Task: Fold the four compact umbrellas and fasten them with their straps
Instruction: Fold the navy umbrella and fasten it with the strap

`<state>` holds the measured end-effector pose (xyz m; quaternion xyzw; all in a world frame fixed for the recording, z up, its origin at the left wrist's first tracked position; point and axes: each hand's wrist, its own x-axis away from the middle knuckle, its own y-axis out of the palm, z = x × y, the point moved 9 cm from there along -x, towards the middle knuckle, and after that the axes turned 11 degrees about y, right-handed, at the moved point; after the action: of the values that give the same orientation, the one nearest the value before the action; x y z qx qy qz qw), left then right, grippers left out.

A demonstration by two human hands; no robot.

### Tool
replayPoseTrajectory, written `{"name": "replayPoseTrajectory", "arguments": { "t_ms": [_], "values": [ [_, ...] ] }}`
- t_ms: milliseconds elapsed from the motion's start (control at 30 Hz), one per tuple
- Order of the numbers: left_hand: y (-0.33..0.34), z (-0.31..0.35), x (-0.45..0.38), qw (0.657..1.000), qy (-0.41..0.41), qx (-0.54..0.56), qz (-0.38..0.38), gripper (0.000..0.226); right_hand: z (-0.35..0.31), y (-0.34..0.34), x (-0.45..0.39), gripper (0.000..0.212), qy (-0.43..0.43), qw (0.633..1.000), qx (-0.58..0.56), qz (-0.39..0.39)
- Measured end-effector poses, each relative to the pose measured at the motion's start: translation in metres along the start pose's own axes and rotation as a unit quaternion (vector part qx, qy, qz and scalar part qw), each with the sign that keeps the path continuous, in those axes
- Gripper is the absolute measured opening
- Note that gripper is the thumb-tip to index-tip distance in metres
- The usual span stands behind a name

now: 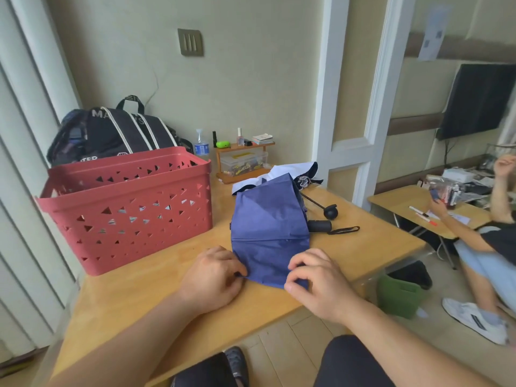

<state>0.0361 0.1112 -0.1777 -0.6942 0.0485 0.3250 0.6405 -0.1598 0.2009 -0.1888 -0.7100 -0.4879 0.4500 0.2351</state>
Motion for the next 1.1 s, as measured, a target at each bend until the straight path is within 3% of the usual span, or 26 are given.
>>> {"name": "replayPoseTrajectory", "arguments": {
  "t_ms": [133, 233, 367, 467, 567, 700, 833, 967, 1033, 1100],
  "values": [
    [-0.004, -0.003, -0.008, 0.999, -0.041, 0.025, 0.012, 0.023, 0.002, -0.008, -0.035, 0.023, 0.065, 0.997, -0.029, 0.024],
    [0.004, 0.001, -0.033, 0.997, -0.06, 0.04, 0.004, 0.028, 0.015, 0.007, -0.063, 0.045, 0.114, 0.991, 0.049, -0.043],
    [0.047, -0.006, -0.046, 0.985, -0.073, 0.001, -0.154, 0.055, 0.045, 0.02, -0.071, 0.07, 0.171, 0.969, 0.126, -0.127],
    [0.074, -0.022, -0.022, 0.944, -0.126, -0.007, -0.306, 0.065, 0.056, 0.03, -0.062, 0.089, 0.187, 0.949, 0.173, -0.188],
    [0.075, -0.024, -0.016, 0.937, -0.135, -0.007, -0.322, 0.068, 0.054, 0.034, -0.058, 0.095, 0.18, 0.948, 0.188, -0.183],
    [0.07, -0.023, -0.018, 0.953, -0.134, -0.004, -0.27, 0.071, 0.046, 0.019, -0.057, 0.082, 0.139, 0.973, 0.159, -0.088],
    [0.039, -0.028, -0.018, 0.985, -0.151, 0.031, -0.081, 0.07, 0.045, 0.014, -0.052, 0.061, 0.11, 0.984, 0.134, -0.04],
    [0.026, -0.049, -0.007, 0.966, -0.217, 0.135, 0.034, 0.018, 0.042, 0.014, -0.052, 0.027, 0.094, 0.99, 0.106, -0.02],
    [0.022, -0.054, -0.006, 0.957, -0.231, 0.164, 0.067, 0.017, 0.042, 0.007, -0.052, 0.008, 0.102, 0.992, 0.067, 0.015],
    [0.022, -0.06, -0.008, 0.944, -0.25, 0.19, 0.098, 0.026, 0.047, -0.003, -0.049, 0.013, 0.123, 0.99, 0.04, 0.057]
  ]
}}
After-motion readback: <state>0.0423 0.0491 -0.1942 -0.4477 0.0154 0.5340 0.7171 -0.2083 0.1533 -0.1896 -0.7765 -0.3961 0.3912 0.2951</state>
